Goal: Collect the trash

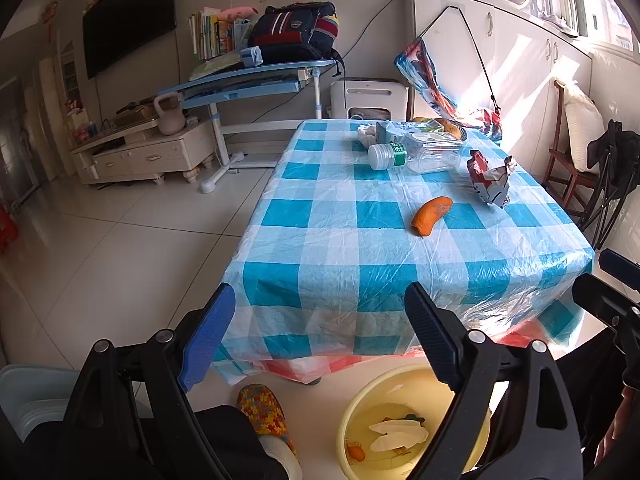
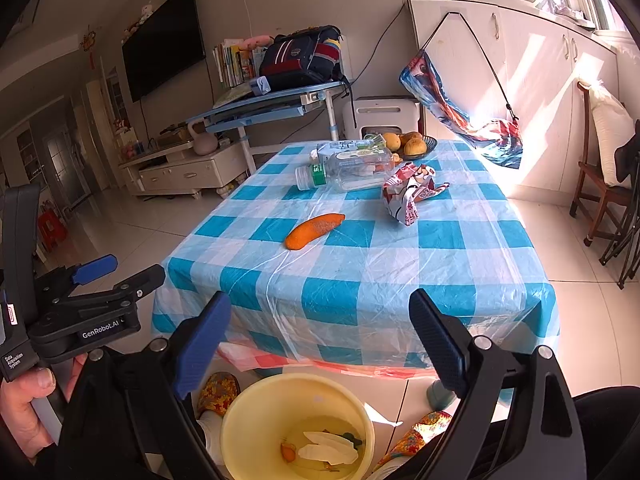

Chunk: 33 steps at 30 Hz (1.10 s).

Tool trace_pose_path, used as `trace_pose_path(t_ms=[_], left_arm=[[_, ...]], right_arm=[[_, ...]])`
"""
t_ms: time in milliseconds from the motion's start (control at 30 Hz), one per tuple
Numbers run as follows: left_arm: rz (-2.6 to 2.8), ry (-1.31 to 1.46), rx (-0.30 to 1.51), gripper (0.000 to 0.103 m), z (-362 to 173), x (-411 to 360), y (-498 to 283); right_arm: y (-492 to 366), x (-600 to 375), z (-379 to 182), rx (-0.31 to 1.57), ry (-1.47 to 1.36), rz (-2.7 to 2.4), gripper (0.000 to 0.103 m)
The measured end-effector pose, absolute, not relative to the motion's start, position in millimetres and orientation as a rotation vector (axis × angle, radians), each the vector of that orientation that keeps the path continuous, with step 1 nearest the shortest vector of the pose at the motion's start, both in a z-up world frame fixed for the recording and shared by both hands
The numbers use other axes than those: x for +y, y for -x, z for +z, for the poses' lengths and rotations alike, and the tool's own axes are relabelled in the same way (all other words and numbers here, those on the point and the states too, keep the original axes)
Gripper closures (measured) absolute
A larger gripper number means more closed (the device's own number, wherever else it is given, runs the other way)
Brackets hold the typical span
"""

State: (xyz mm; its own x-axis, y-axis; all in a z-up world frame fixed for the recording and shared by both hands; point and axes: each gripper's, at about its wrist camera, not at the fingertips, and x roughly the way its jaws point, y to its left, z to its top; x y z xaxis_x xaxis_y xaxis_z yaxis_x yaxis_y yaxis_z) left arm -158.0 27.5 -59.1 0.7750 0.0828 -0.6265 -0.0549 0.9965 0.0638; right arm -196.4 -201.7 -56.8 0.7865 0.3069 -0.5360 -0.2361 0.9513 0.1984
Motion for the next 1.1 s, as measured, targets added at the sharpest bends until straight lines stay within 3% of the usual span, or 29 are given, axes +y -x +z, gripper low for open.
trace_pose_path(t_ms=[1100], left_arm=[[0.048, -0.107, 0.667, 0.016, -60, 13, 160]], right_arm=[[194, -207, -52, 0.591, -0.125, 0.291, 0.016]])
